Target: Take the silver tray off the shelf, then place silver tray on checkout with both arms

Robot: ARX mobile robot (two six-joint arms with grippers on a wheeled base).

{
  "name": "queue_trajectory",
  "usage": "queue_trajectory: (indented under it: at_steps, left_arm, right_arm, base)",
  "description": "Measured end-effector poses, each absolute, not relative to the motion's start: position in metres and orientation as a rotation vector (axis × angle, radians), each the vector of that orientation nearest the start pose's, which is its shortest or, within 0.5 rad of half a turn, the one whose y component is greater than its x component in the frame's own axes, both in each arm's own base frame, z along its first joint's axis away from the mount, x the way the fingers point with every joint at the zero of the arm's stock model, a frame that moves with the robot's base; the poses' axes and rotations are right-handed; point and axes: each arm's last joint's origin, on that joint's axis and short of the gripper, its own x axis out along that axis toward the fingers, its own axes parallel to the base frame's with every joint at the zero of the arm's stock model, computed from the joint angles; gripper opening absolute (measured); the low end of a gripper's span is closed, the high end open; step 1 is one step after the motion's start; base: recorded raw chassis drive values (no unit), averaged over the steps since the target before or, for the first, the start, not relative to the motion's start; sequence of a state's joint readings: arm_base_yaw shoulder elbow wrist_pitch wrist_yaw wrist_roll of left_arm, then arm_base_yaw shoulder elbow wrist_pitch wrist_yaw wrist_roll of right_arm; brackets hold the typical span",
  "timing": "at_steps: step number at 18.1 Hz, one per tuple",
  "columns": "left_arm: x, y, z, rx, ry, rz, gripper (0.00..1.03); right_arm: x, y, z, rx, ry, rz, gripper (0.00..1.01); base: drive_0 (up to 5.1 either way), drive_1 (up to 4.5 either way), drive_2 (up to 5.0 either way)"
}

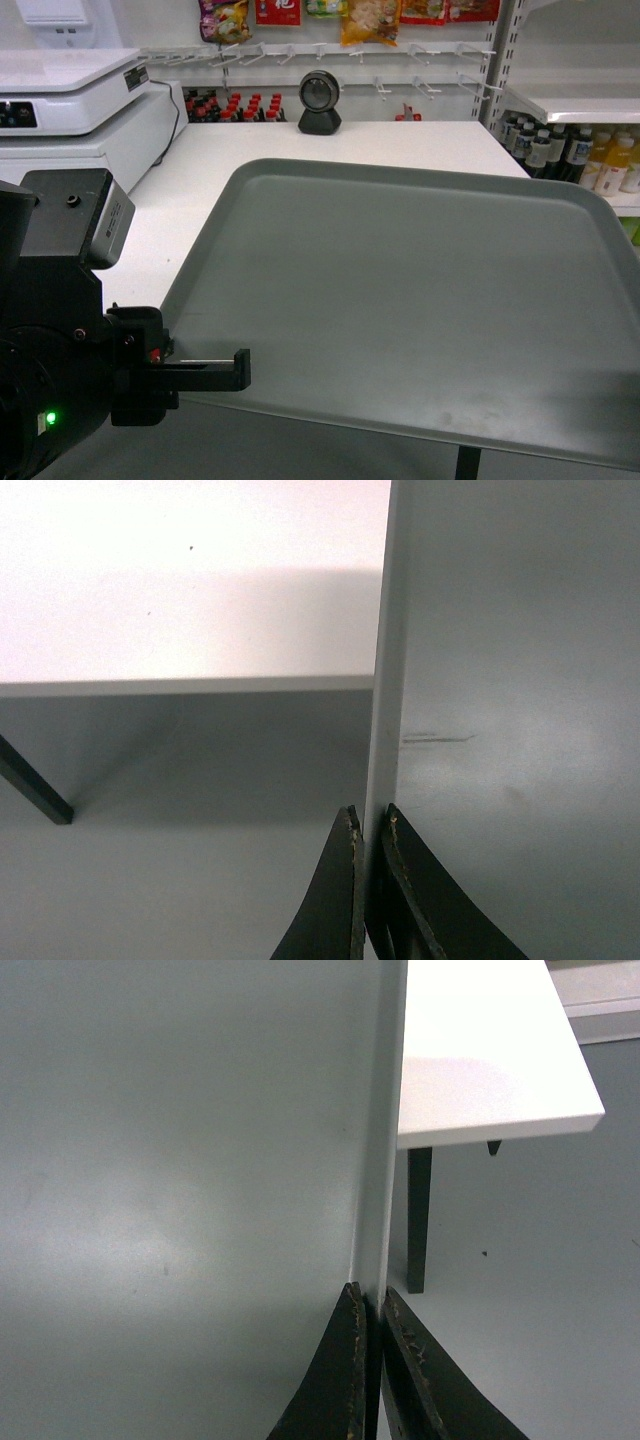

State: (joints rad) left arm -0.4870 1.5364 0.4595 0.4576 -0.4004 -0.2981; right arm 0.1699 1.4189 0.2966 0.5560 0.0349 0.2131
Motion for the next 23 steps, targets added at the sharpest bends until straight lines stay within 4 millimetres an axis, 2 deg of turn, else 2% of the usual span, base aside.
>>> queue_trajectory:
  at_steps: [20, 21, 23]
  left_arm:
    - [0.233, -0.110, 0.125, -0.027, 0.567, -0.005, 0.03]
    - [0.232, -0.111, 0.123, -0.015, 0.613, 0.028, 0.03]
    - [0.249, -0.116, 0.128, -0.012, 0.751, 0.195, 0.03]
  right_arm:
    - [0.220, 0.037, 0.119, 0.150, 0.571, 0.073, 0.03]
    - [0.220, 0.037, 0.118, 0.150, 0.573, 0.077, 0.03]
    - [0.227, 0.040, 0.118, 0.126, 0.550, 0.175, 0.03]
  base:
    - [-0.1, 4.02, -4.3]
    - [-0.1, 4.02, -4.3]
    - [-0.1, 4.02, -4.3]
